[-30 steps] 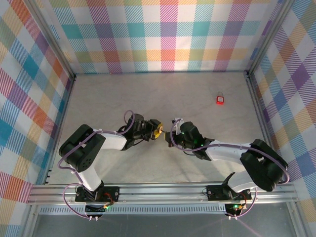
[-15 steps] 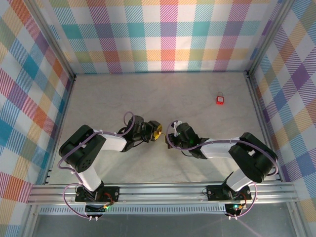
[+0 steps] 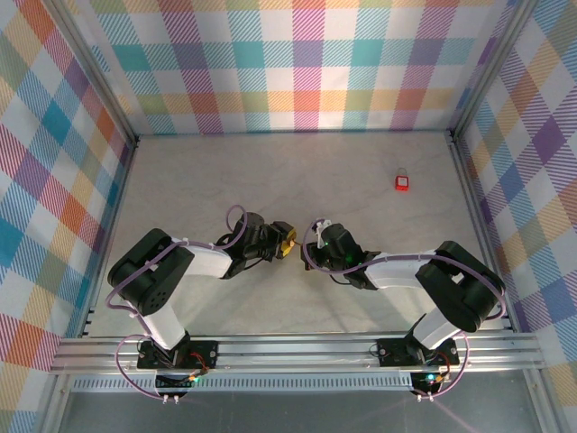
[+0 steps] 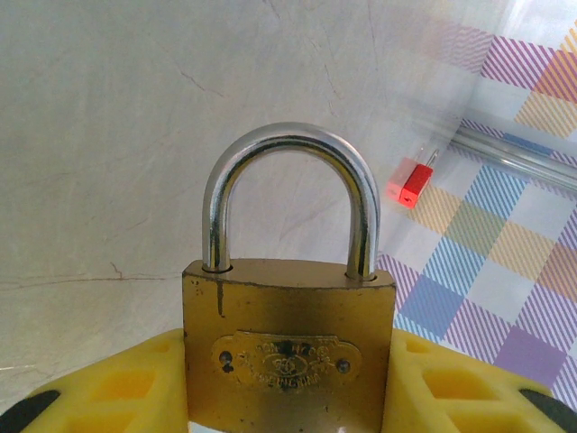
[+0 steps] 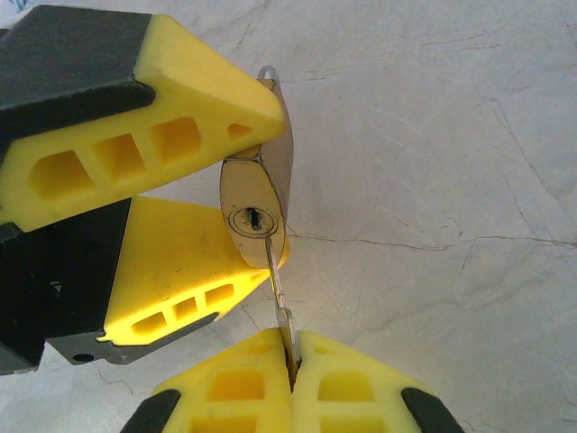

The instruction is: Unlock with the key

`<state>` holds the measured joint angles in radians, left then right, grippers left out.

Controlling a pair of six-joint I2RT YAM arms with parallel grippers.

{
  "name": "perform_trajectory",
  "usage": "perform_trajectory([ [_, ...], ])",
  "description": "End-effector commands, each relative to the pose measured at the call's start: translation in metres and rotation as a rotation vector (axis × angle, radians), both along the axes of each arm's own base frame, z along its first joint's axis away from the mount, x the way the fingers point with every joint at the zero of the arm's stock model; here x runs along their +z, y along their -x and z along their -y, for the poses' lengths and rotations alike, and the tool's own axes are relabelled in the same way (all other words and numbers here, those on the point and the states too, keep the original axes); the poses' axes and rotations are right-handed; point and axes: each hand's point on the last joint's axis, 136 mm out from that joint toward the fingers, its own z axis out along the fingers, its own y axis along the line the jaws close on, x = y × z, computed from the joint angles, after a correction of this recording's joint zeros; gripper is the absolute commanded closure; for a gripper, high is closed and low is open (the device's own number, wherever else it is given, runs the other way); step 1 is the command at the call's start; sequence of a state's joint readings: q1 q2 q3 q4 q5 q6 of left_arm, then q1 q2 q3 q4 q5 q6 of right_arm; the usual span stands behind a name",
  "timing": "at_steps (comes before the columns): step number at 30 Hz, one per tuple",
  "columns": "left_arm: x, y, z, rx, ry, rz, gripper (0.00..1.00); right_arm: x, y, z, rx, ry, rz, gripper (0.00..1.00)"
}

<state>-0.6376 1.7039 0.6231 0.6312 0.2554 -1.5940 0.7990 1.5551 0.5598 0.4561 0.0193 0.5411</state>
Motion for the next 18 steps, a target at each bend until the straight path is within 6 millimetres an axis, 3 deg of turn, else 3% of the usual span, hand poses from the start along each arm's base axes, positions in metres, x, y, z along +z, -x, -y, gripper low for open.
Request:
perform_trajectory([
  [1, 0.023, 0.001, 0.012, -0.024, 0.064, 0.062, 0.76, 0.019, -0.01, -0.011, -0.006, -0.054, 0.046, 1.0],
  [18, 0.006, 0.005, 0.011, -0.017, 0.039, 0.039, 0.78, 0.02, -0.011, -0.003, -0.036, -0.038, 0.056, 1.0],
])
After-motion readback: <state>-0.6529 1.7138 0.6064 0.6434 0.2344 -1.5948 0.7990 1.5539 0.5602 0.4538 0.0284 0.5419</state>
